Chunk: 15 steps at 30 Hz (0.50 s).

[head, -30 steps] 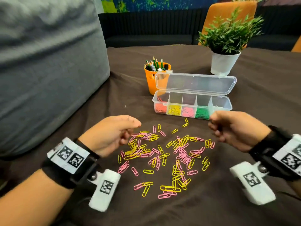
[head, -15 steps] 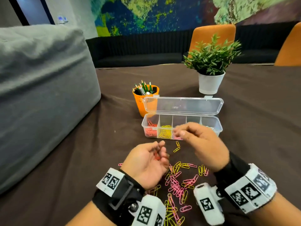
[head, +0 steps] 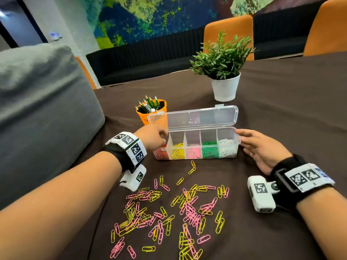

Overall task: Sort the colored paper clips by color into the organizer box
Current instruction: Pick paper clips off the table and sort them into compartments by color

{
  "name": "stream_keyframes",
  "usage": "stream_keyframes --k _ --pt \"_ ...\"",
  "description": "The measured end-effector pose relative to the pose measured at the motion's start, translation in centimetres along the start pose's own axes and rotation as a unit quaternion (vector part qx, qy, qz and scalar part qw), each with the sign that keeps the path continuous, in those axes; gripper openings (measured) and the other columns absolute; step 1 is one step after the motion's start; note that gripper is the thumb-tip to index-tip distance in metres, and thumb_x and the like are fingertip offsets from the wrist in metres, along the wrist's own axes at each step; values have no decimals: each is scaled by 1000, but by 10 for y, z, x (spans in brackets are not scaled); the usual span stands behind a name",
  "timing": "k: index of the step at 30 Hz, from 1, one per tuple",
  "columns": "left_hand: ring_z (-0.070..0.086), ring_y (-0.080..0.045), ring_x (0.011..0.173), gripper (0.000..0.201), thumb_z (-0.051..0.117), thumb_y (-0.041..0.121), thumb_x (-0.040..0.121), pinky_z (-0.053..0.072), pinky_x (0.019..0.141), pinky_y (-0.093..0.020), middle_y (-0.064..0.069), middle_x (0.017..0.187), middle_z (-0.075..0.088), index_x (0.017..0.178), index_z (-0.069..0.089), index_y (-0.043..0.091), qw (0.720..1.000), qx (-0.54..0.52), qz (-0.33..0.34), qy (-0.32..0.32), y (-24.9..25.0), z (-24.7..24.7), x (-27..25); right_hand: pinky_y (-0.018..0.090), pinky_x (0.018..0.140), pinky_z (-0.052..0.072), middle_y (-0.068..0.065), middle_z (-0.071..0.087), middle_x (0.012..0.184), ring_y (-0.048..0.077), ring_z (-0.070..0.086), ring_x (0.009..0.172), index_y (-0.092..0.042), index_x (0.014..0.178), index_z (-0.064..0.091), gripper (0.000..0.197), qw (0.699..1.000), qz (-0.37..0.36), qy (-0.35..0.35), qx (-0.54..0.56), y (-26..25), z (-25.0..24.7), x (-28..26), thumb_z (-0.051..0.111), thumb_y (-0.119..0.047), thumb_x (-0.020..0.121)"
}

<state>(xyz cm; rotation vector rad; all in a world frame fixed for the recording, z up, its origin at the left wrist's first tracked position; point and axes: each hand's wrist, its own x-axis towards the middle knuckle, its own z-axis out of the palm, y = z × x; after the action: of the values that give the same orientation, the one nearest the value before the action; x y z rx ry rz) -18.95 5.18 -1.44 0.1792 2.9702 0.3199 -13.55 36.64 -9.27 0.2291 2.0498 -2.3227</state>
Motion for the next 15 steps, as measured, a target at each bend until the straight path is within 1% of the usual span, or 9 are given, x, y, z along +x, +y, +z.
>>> stream_keyframes --k 3,4,6,8,9,10,12,14,15 --pt "63 -23 111 38 61 14 85 52 94 -36 2 124 66 121 68 27 987 132 77 56 4 -1 -17 30 101 32 -11 70 97 10 57 105 -26 104 66 22 1000 9 2 2 -4 2 -6 51 -12 94" --pt "64 -22 106 34 59 13 84 53 91 -37 2 118 66 113 71 26 983 124 100 89 5 0 -27 30 96 33 -11 68 95 11 55 103 -26 104 65 18 1000 10 9 -9 -7 5 -8 56 -18 91" --pt "65 -16 96 21 61 13 84 53 86 -33 9 101 67 95 72 28 982 90 125 109 4 7 -46 29 84 34 -8 61 101 11 49 99 -27 104 62 35 998 4 34 -50 -16 12 -9 68 -36 70" --pt "65 -9 94 15 67 20 85 52 87 -28 14 97 71 95 73 30 988 76 128 44 0 17 -65 28 77 40 0 57 109 11 53 97 -26 98 60 51 985 -45 84 -146 -33 21 -17 73 -49 54" --pt "66 -9 96 18 68 25 86 52 89 -28 14 100 72 101 73 31 988 90 129 -7 -2 23 -72 30 79 45 3 58 109 12 57 95 -25 95 61 51 975 -76 85 -190 -41 28 -23 77 -51 54" --pt "65 -10 101 24 69 29 87 52 91 -28 14 105 72 110 72 32 983 119 128 -56 -5 30 -77 30 80 47 3 61 103 12 59 90 -23 92 62 44 968 -106 54 -221 -47 38 -29 79 -48 60" --pt "62 -16 111 36 65 31 89 50 93 -29 10 118 68 126 66 33 971 175 129 -96 -12 41 -80 28 73 46 -2 66 83 9 58 76 -17 85 66 18 943 -135 -76 -294 -54 66 -44 75 -30 77" --pt "59 -20 118 41 62 27 91 48 95 -31 6 126 65 131 63 32 969 191 135 -83 -18 45 -81 25 69 46 -7 68 77 8 59 71 -18 82 68 8 891 -119 -198 -391 -50 96 -55 71 -26 83" --pt "59 -21 118 40 61 26 90 49 96 -31 5 126 65 129 64 32 970 186 135 -75 -20 46 -80 27 72 49 -8 69 82 8 62 75 -20 87 70 7 856 -109 -236 -447 -45 108 -55 70 -27 84"
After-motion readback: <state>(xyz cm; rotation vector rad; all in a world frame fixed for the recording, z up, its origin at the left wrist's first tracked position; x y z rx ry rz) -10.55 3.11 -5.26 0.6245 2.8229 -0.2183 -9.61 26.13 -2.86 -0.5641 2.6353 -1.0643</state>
